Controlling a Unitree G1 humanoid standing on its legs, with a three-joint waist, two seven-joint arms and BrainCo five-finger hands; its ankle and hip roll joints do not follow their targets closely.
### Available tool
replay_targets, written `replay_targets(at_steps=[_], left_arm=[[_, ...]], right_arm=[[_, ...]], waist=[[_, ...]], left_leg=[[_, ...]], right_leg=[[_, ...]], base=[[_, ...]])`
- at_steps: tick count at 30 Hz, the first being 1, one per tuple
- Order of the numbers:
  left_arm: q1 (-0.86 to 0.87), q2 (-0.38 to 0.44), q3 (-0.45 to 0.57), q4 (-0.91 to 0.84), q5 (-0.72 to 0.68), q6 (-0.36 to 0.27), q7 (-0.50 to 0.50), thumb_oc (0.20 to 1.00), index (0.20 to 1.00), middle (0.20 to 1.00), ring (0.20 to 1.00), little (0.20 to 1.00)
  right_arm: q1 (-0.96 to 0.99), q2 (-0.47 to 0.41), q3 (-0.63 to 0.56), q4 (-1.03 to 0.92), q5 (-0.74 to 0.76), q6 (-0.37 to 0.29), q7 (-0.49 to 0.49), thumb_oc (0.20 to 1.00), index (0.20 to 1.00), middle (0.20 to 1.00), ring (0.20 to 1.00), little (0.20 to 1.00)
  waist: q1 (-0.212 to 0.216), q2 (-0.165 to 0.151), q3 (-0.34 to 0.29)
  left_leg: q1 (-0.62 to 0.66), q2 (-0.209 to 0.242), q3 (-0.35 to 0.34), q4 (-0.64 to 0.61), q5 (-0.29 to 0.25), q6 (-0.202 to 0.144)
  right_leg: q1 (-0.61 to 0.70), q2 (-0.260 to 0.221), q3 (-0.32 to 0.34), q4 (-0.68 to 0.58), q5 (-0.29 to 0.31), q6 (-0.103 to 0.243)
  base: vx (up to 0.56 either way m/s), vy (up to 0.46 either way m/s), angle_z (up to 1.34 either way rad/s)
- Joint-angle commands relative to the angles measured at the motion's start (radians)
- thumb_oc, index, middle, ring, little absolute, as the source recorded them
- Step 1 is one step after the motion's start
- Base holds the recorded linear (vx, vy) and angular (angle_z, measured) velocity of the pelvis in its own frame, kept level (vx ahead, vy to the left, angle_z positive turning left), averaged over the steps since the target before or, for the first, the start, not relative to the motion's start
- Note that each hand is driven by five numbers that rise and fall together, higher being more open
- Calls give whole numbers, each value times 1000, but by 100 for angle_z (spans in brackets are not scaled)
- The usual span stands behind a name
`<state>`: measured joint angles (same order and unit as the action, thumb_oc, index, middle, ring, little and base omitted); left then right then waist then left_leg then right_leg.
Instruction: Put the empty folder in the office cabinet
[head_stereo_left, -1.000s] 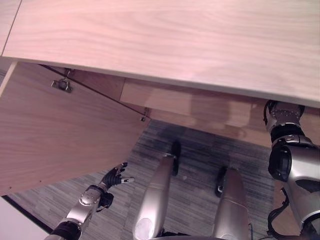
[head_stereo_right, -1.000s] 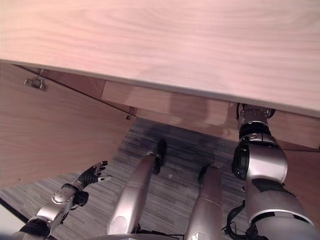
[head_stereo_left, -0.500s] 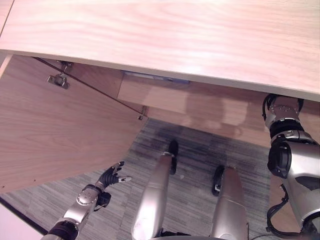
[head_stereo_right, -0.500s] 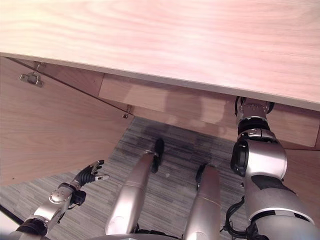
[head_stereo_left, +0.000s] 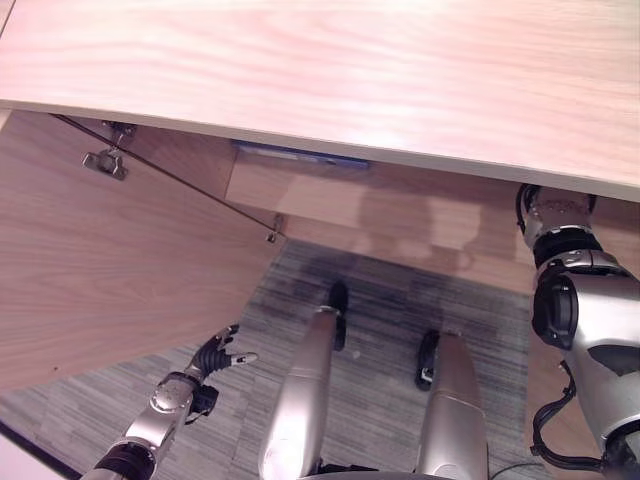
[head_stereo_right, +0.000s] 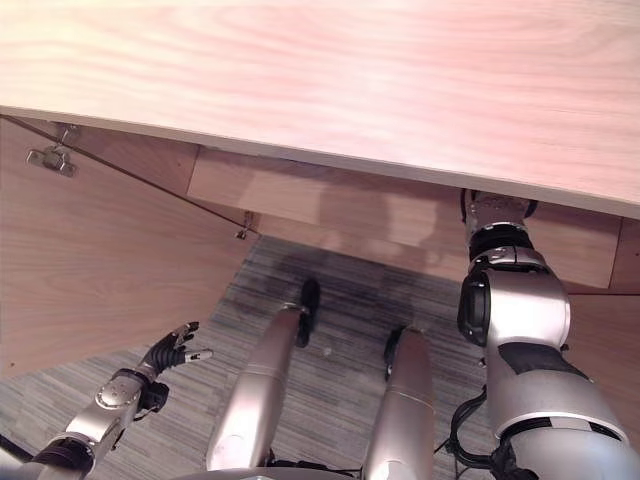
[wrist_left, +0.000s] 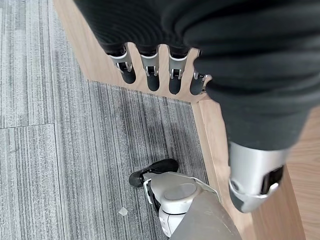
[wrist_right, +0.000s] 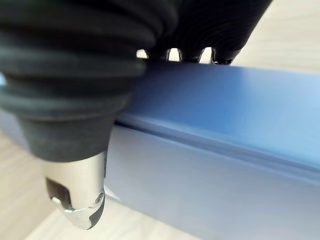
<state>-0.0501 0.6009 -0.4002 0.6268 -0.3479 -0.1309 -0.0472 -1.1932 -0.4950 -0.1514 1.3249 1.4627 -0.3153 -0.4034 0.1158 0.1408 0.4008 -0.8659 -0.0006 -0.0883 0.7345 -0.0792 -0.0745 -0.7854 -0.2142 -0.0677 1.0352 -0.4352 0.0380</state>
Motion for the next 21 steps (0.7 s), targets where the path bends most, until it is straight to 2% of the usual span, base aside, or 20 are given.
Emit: replay_targets(at_steps=[1, 6, 12, 21], left_arm=[[-49, 24, -7, 52, -24, -20, 29, 1000, 1000, 1000, 1000, 1000], [-63, -4, -8, 58, -22, -18, 49, 1000, 1000, 1000, 1000, 1000], [-52, -22, 3, 53, -28, -14, 53, 1000, 1000, 1000, 1000, 1000], [-27, -37, 18, 43, -52, -11, 41, 1000, 1000, 1000, 1000, 1000]], right_arm=[[-44, 6, -18, 17, -47, 3, 10, 1000, 1000, 1000, 1000, 1000], [98, 121, -90, 65, -36, 15, -12, 1000, 1000, 1000, 1000, 1000], [240, 187, -124, 93, -70, 46, -25, 1000, 1000, 1000, 1000, 1000], [357, 238, -128, 80, -97, 68, -6, 1000, 1000, 1000, 1000, 1000]], waist=[[33, -3, -2], [27, -6, 2], [22, -10, -4], [28, -18, -10]], left_leg=[[182, 77, -100, 45, -280, -20], [223, 84, -100, -2, -269, -18], [255, 91, -106, -46, -254, -21], [300, 100, -116, -85, -243, -26]], right_leg=[[93, 9, 4, -98, -65, 21], [135, 10, -2, -142, -51, 24], [168, 6, -13, -173, -45, 27], [226, 0, -27, -205, -38, 33]], base=[[0, 0, 0], [0, 0, 0], [1, -1, -1], [6, -1, 4]])
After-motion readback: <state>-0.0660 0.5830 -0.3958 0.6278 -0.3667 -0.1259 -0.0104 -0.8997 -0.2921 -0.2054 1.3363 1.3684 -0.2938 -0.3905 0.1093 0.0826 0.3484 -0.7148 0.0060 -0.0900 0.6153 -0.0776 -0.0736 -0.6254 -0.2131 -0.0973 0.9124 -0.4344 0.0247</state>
